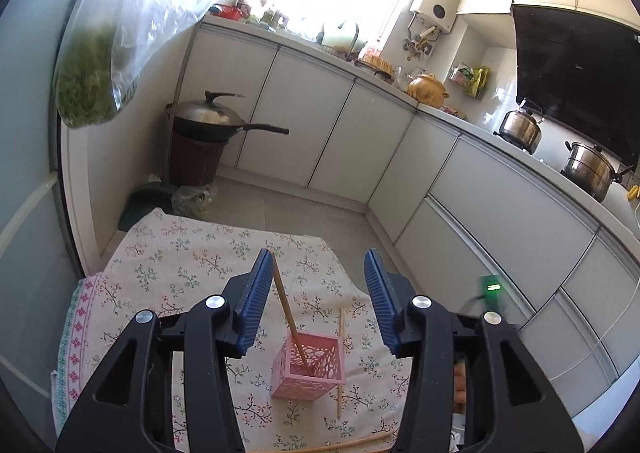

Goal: Organize utensils

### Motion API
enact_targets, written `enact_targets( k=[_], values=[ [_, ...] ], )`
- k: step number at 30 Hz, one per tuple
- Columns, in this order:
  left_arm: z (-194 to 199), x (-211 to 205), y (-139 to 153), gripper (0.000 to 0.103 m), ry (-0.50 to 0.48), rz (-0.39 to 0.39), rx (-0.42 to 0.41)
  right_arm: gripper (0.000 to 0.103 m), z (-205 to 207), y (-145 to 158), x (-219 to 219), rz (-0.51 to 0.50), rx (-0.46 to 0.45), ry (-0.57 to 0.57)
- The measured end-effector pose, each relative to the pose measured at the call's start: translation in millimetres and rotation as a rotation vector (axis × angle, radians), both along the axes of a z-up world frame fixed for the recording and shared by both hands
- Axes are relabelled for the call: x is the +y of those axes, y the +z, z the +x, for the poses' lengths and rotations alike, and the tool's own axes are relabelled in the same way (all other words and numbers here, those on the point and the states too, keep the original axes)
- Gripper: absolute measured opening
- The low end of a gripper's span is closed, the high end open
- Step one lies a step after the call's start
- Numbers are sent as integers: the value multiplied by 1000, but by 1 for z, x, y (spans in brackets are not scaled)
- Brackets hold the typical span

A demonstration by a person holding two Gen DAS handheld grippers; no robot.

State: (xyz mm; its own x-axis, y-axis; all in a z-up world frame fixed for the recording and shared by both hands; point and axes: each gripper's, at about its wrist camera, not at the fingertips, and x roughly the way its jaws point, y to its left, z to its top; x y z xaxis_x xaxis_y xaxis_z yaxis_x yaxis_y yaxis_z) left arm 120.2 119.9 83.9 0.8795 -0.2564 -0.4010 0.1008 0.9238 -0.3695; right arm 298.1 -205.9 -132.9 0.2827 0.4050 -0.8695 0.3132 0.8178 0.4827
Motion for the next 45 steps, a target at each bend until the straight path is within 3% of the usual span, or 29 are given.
enact_targets(
  k=[6,9,10,14,17,20,24,30,33,36,41,45],
  values=[
    [-16,1,15,60,24,38,-90,66,61,-52,41,-143,60,123],
    [-14,0,13,62,24,55,-94,59,84,-75,55,-187,88,166],
    [-13,0,12,62,23,62,-91,54,89,-82,62,-201,96,194],
    [-3,1,1,62,27,80,-54,14,95,-96,76,-268,96,295],
    [0,1,-3,62,31,80,-34,7,89,-97,67,-249,79,291],
    [-2,-1,-2,62,26,75,-35,7,68,-89,47,-229,34,247],
    [-8,-2,1,62,23,80,-45,7,19,-43,26,-184,-127,216],
    [-15,6,10,62,41,49,-54,7,-70,75,24,-181,-406,204],
    [-19,15,13,62,60,12,-55,7,-101,118,32,-161,-497,155],
    [-21,26,16,62,74,-35,-52,8,-118,146,37,-159,-534,99],
    [-23,47,19,62,98,-95,-54,7,-111,183,39,-206,-511,88],
    [-21,58,17,62,105,-143,-32,7,-113,208,32,-195,-550,52]
  ],
)
